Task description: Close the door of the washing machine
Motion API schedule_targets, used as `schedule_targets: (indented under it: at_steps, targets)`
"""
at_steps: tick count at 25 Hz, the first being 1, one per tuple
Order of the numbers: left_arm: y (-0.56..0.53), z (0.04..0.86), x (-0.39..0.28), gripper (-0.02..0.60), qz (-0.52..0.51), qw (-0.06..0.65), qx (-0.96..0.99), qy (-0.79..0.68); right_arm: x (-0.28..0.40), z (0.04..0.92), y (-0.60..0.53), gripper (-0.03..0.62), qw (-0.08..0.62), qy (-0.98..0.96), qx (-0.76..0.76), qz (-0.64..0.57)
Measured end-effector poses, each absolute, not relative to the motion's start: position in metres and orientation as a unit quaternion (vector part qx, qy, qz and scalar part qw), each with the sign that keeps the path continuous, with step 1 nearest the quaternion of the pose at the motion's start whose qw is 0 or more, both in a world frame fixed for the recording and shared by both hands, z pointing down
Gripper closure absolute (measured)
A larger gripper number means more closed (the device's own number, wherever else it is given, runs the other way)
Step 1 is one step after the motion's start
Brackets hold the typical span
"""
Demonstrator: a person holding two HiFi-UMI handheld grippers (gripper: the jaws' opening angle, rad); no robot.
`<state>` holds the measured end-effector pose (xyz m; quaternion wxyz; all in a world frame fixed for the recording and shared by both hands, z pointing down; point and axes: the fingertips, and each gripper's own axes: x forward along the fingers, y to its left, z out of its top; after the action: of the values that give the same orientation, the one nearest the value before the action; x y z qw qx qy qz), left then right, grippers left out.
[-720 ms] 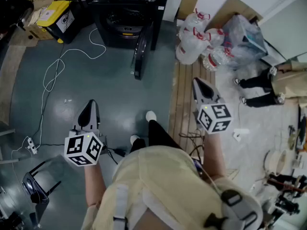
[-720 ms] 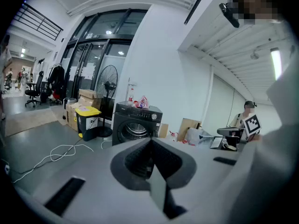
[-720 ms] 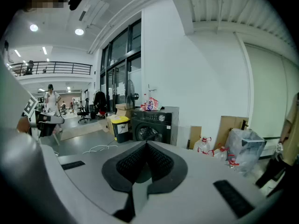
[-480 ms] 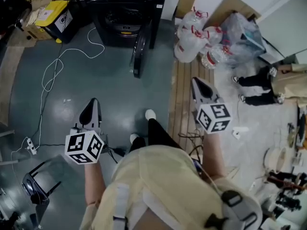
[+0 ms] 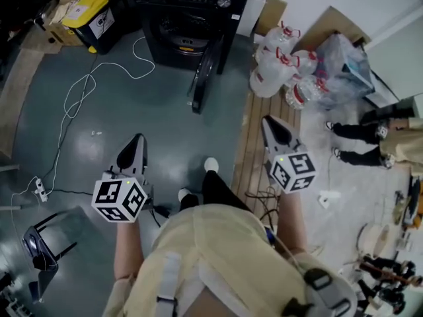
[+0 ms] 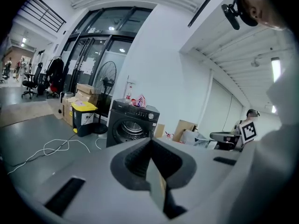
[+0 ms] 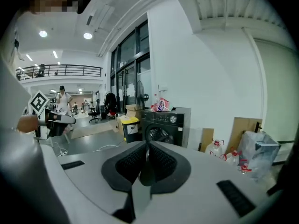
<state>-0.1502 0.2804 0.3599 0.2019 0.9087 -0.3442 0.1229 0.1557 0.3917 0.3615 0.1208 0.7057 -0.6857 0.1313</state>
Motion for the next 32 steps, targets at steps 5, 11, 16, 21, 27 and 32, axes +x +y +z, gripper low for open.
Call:
schedule_targets:
  at_steps: [5,11,16,21,27,32]
  targets:
    - [0.267,0.369,-0.135,0.578,0.139,0.207,0.905,-0.345,0.158,0.366,0.356,0.588,0.136,-0.717,0.673,0.12]
    - [0.249,0.378,-0.102,0.578,0.143,0.22,0.902,-0.343,0.171,0.379,0.316,0.583,0.161,-0.749,0.632,0.119]
    - [0.234,0.385,-0.076,0.577,0.146,0.234,0.894,-0.353,0.175,0.391,0.287,0.51,0.168,-0.781,0.587,0.129]
    - [0.225,0.387,-0.07,0.577,0.146,0.241,0.885,-0.371,0.168,0.395,0.263,0.48,0.179,-0.81,0.544,0.123]
    - [0.215,0.396,-0.088,0.577,0.143,0.265,0.875,-0.378,0.148,0.402,0.241,0.408,0.204,-0.834,0.497,0.129]
    - [0.201,0.404,-0.095,0.577,0.137,0.285,0.874,-0.369,0.128,0.39,0.228,0.398,0.246,-0.837,0.475,0.114]
